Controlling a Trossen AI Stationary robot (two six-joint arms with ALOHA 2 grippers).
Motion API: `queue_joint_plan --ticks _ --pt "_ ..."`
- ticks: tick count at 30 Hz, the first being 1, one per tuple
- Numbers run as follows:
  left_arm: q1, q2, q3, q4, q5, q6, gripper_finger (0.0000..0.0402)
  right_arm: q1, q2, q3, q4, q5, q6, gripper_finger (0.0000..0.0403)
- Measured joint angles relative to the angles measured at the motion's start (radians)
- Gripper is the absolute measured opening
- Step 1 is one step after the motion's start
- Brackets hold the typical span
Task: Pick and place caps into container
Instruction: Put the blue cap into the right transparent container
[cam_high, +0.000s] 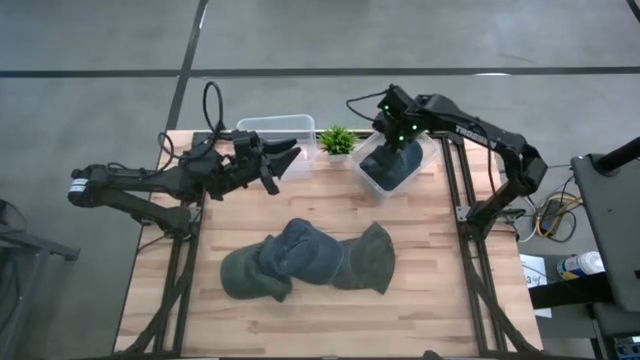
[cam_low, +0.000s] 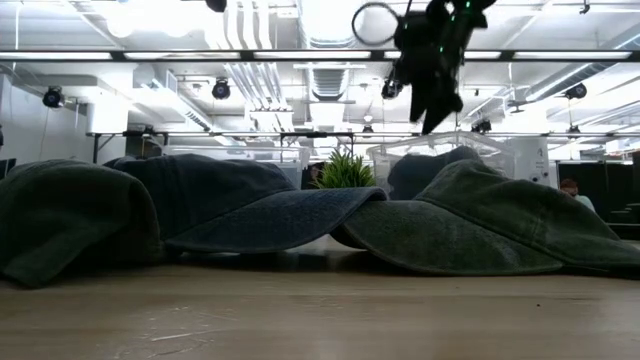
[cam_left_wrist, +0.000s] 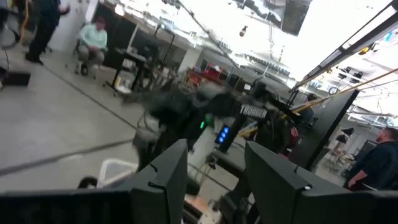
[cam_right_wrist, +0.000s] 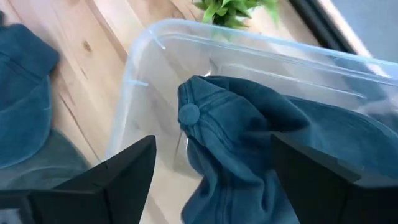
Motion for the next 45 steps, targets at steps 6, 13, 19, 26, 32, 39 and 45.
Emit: queue_joint_plan --ticks 6,13,19,26,32,39,45 --pt "0.0 -0.019 0.0 -0.128 0.003 -0.086 0.0153 0.066 -0.11 0.034 -0.028 0.034 0.079 0.0288" --pt "0.0 -0.066 0.0 -0.396 0.009 -0.235 0.0153 0.176 -0.273 0.026 -0.031 0.044 0.198 0.0248" --pt "0.03 -0.075 0.0 -0.701 0.099 -0.457 0.0154 0.283 -0.333 0.023 -0.015 0.044 0.261 0.0227" --pt "0.044 -0.021 0.0 -0.918 0.216 -0.588 0.0154 0.378 -0.348 0.021 -0.009 0.068 0.284 0.0253" --pt "0.053 0.084 0.0 -1.05 0.381 -0.641 0.0154 0.416 -0.332 0.015 0.04 0.07 0.28 0.0266" --pt "0.06 0.22 0.0 -1.123 0.555 -0.681 0.0154 0.456 -0.333 -0.041 0.099 0.07 0.272 0.0278" --pt "0.066 0.33 -0.018 -1.142 0.718 -0.669 0.0154 0.504 -0.334 -0.111 0.14 0.069 0.29 0.0286"
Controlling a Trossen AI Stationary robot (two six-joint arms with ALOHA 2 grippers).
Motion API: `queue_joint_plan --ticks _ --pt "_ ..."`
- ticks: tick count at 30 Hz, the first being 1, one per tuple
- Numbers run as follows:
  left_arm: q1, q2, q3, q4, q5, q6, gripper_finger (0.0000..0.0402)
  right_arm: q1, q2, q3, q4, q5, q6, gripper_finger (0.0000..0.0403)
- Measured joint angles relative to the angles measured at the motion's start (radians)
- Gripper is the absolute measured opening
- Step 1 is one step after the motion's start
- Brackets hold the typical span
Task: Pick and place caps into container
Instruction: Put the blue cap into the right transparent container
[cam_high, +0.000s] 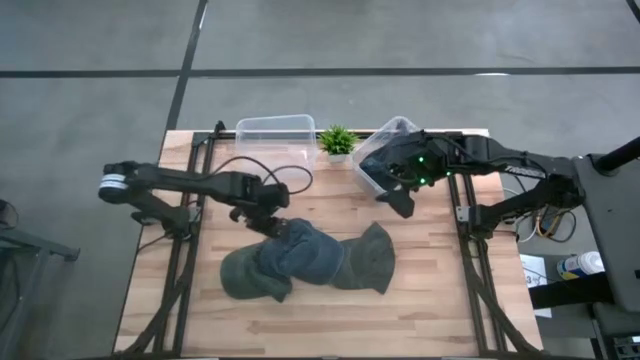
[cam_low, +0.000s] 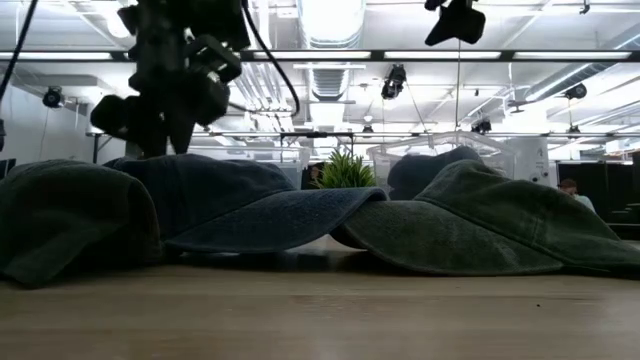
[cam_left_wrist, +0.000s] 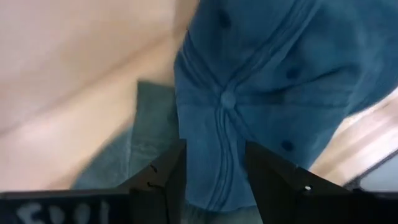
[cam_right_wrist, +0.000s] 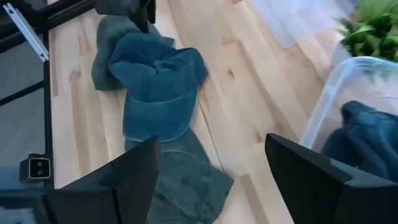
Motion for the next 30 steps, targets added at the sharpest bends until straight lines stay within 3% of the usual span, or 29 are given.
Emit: queue_joint_plan --ticks 8,22,30 --pt "0.0 0.037 -0.069 0.015 0.081 0.002 0.0162 0.064 -0.014 -0.1 0.158 -0.001 0.049 0.0288" --pt "0.006 0.032 -0.236 0.308 0.178 -0.085 0.0307 0.103 -0.013 -0.147 0.253 -0.002 0.08 0.0288" --pt "0.013 0.021 -0.228 0.388 0.175 -0.063 0.0323 0.102 -0.013 -0.146 0.253 -0.002 0.08 0.0288"
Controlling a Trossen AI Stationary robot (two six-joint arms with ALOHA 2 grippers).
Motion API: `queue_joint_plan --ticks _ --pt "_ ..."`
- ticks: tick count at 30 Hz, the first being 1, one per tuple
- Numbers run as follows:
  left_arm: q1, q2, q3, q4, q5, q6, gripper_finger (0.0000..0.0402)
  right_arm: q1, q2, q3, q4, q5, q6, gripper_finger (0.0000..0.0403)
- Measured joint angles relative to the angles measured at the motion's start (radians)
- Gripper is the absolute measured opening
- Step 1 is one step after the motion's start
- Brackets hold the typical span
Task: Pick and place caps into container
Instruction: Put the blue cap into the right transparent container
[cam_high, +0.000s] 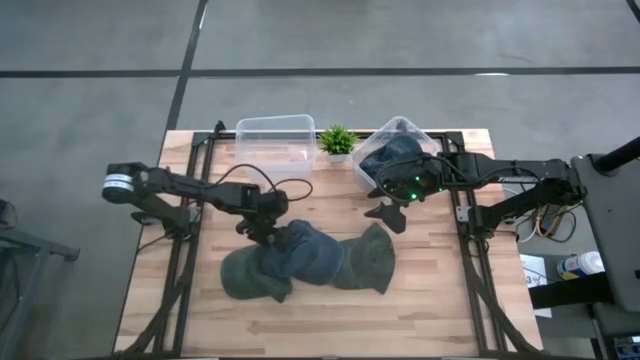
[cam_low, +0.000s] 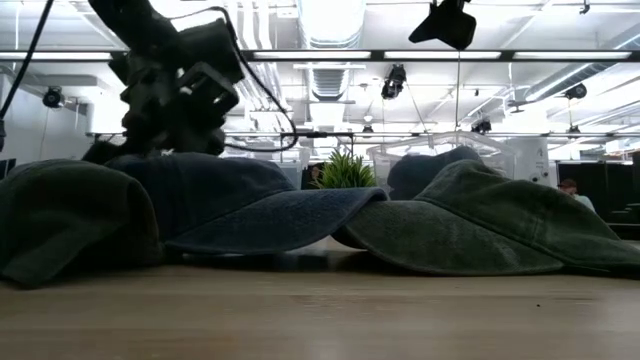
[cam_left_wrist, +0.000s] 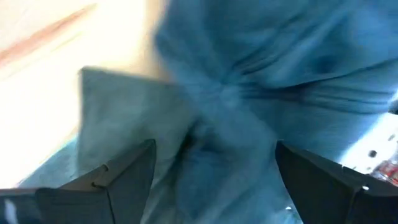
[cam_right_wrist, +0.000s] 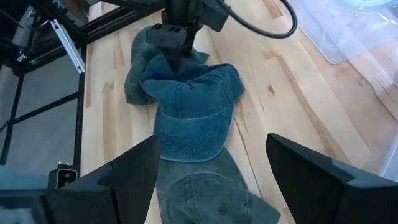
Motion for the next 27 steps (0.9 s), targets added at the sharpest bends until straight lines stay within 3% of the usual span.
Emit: queue_joint_plan --ticks 27 --pt "0.016 -0.003 -0.052 0.113 0.026 -0.053 0.0315 0.0 0.0 0.0 0.049 0.041 0.008 0.0274"
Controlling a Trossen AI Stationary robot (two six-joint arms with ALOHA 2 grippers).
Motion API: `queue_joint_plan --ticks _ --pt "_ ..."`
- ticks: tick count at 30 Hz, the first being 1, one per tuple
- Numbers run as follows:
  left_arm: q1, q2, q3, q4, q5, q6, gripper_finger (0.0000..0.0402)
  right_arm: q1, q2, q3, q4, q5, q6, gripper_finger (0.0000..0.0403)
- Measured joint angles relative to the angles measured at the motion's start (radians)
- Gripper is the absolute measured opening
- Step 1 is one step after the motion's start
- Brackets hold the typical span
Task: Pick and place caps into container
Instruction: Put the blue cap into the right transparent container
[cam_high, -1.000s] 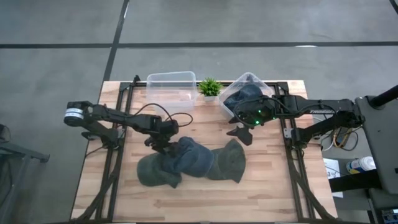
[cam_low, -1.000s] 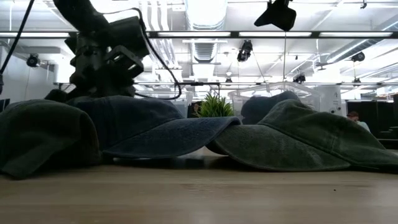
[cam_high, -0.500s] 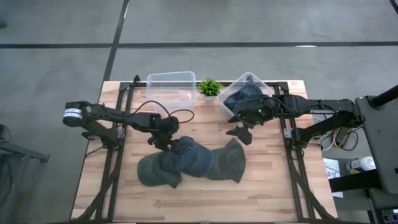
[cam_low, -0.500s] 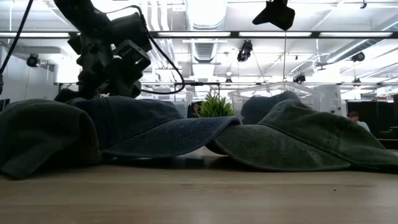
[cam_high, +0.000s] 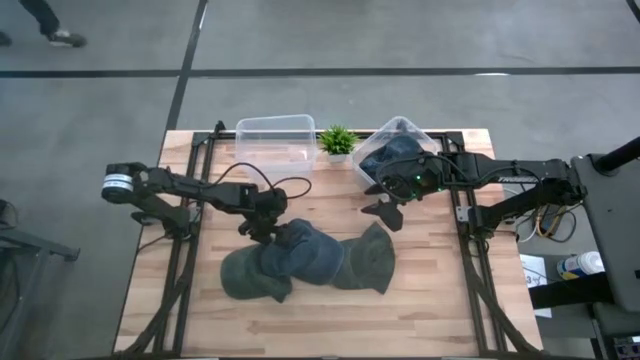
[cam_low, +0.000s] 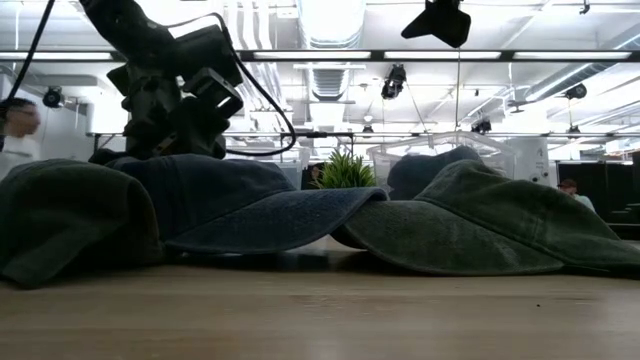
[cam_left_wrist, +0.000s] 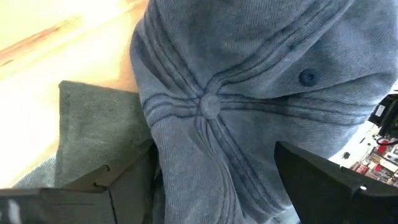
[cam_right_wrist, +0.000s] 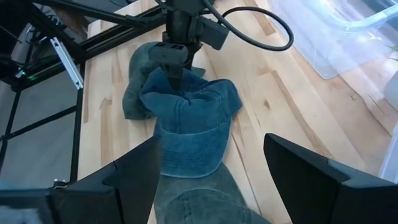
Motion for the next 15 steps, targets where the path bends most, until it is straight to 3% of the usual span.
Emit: queue_joint_plan --ticks 8,15 --pt "-0.002 0.0 0.0 -0.002 0.002 0.002 0.0288 0.0 0.0 0.0 -0.001 0.017 -0.008 0.0267" --pt "-0.005 0.0 -0.018 -0.005 -0.004 -0.005 0.0239 0.0 0.0 -0.001 -0.002 0.048 -0.013 0.0258"
